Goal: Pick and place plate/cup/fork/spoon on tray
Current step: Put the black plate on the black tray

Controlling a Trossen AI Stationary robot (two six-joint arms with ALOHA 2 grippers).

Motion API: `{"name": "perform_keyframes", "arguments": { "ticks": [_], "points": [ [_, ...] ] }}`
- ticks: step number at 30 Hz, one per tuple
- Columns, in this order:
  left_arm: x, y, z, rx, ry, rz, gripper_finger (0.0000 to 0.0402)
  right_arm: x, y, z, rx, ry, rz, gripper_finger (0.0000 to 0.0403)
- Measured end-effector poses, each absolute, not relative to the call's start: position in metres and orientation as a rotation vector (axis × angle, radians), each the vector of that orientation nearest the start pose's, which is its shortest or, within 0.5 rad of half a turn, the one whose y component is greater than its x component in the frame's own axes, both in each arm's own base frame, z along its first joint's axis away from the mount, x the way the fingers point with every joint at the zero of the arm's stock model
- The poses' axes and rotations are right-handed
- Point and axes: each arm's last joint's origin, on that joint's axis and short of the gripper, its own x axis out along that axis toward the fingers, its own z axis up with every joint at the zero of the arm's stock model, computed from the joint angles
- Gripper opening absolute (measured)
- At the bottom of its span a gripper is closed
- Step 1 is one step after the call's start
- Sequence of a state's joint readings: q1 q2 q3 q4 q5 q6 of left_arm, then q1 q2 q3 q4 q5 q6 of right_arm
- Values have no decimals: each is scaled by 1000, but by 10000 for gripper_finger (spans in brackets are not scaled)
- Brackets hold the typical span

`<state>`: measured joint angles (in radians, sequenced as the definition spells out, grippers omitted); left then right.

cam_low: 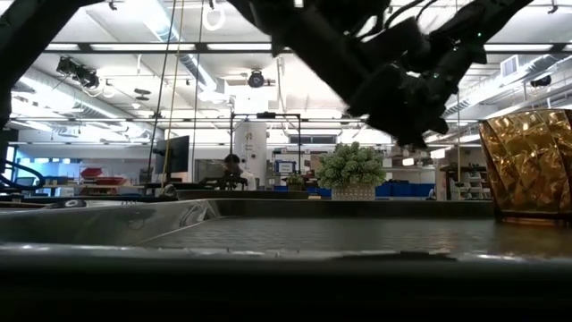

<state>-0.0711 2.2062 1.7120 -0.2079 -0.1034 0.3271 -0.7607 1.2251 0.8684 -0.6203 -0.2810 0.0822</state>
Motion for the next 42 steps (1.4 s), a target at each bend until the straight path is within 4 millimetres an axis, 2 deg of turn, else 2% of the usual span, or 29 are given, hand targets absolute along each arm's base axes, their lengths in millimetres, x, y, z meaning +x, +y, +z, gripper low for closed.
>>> {"name": "perform_keyframes", "arguments": {
  "ticks": [3,9,15,20,29,35,42],
  "points": [
    [476,-30,182,386,741,-60,36,180,-152,244,555,832,-458,7],
    [441,-23,188,339,681,-2,11,195,-145,249,495,771,-450,7],
    [409,-12,198,291,608,40,16,210,-136,256,451,677,-412,7],
    [380,1,203,236,544,85,18,219,-126,258,419,665,-417,7],
    [315,31,217,125,408,133,15,235,-112,265,383,565,-369,7],
    [277,45,222,76,328,204,16,249,-107,260,378,550,-335,7],
    [251,59,219,-13,263,262,19,275,-104,252,357,586,-309,7]
  ]
}}
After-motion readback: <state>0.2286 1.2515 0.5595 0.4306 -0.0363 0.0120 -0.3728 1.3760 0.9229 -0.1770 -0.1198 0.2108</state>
